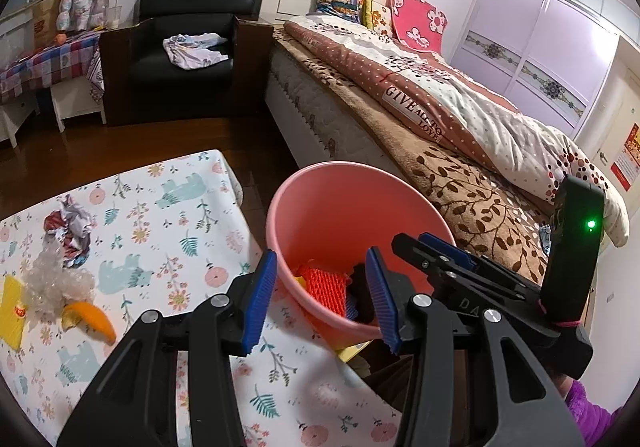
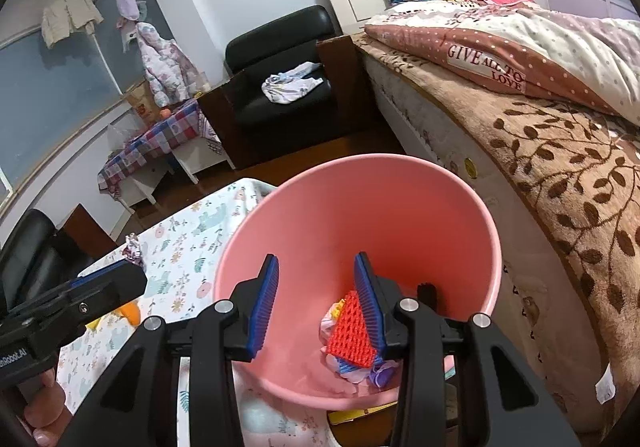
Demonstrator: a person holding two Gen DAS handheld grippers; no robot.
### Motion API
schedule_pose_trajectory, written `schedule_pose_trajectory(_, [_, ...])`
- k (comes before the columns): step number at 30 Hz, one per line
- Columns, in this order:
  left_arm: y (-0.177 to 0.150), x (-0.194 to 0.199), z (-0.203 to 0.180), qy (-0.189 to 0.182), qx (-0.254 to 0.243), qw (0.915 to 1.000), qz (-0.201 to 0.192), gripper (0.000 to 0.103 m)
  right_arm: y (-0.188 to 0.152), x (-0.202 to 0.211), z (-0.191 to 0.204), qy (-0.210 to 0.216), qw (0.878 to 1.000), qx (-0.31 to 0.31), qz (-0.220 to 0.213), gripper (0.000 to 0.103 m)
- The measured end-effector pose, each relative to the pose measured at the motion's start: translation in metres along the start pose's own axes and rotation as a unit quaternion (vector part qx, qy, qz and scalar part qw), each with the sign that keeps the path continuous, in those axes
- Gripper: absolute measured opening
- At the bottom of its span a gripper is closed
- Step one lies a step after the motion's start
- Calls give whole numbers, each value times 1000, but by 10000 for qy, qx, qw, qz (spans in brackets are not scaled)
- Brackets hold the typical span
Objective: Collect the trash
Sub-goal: 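Move both open tools from the bucket back over the table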
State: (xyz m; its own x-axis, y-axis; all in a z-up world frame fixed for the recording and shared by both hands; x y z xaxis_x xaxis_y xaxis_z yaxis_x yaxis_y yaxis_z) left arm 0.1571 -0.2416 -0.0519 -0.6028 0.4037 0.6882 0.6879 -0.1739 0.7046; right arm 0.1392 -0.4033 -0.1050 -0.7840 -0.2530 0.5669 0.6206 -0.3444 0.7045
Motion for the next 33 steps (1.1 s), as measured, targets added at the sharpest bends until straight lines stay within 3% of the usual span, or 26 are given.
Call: schedule_pose_trajectory(33, [-53, 53, 116, 1051, 899, 9904, 73, 47, -20, 3, 86, 831, 9945, 619, 132, 41])
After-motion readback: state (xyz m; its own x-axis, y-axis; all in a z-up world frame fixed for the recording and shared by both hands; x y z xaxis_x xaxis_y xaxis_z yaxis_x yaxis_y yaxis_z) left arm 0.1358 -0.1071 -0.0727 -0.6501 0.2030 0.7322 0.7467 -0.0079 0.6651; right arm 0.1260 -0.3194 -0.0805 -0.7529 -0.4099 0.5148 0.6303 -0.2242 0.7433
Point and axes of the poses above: each gripper's, at about its wrist camera, not at the fingertips, and x roughly against the way its jaws point, z to its left, y to its top, the point moved 7 cm from there along -x, roughly the way its jaws point, and after that the axes turned 7 degrees about y, right-handed, at the moved point
